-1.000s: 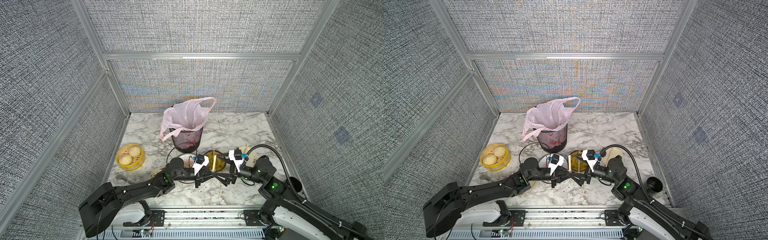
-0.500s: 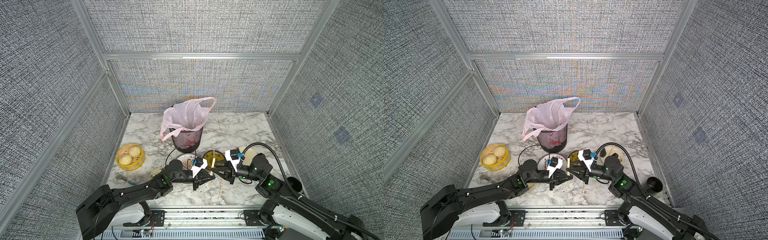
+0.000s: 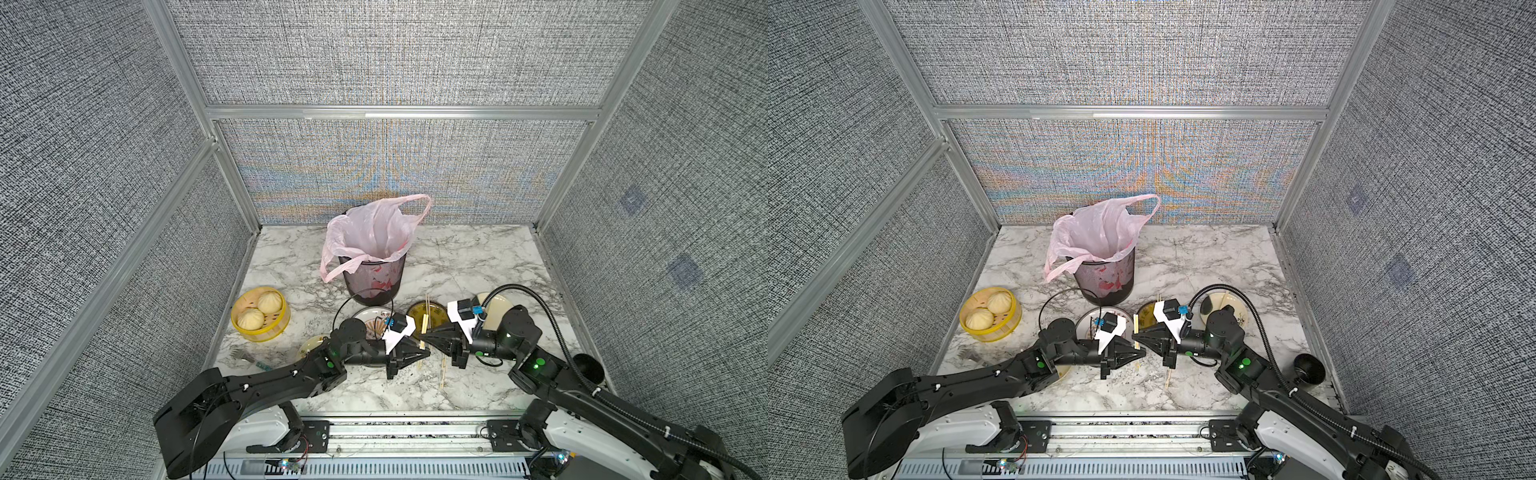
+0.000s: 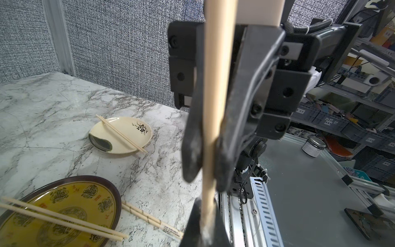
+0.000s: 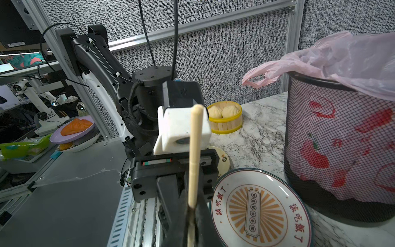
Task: Remove the packaging of disposable chopsticks
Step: Remove the packet bag from the disposable chopsticks.
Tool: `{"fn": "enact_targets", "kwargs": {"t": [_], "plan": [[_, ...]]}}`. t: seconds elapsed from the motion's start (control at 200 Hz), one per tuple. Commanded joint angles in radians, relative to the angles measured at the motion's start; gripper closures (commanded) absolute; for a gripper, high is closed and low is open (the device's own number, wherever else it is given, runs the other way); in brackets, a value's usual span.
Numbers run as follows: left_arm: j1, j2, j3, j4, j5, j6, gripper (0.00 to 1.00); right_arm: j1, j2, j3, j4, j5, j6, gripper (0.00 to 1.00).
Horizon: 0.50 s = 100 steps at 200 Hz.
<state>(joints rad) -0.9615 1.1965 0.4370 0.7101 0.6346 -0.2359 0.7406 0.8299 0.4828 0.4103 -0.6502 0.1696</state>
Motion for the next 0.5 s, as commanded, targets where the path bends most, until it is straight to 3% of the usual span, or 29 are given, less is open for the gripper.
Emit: {"fn": "enact_targets", "kwargs": {"t": [0.0,0.175,0.27,0.495], "plan": [[-0.002,0.020,0.007,0.011,0.017,0.014,0.94,-0.001,-0.005,0.006,0.025,0.026,-0.015,1.00],[-0.002,0.059,0.002,0.020,0.008,0.017,0.92,-0.004,-0.033,0.019,0.030,0.031,-0.008,1.00],[-0.003,0.076,0.002,0.016,0.003,0.022,0.82,-0.006,-0.054,0.027,0.032,0.040,-0.002,1.00],[-0.004,0.115,-0.014,0.027,-0.003,0.026,0.90,-0.011,-0.095,0.055,-0.003,0.043,-0.007,1.00]]}}
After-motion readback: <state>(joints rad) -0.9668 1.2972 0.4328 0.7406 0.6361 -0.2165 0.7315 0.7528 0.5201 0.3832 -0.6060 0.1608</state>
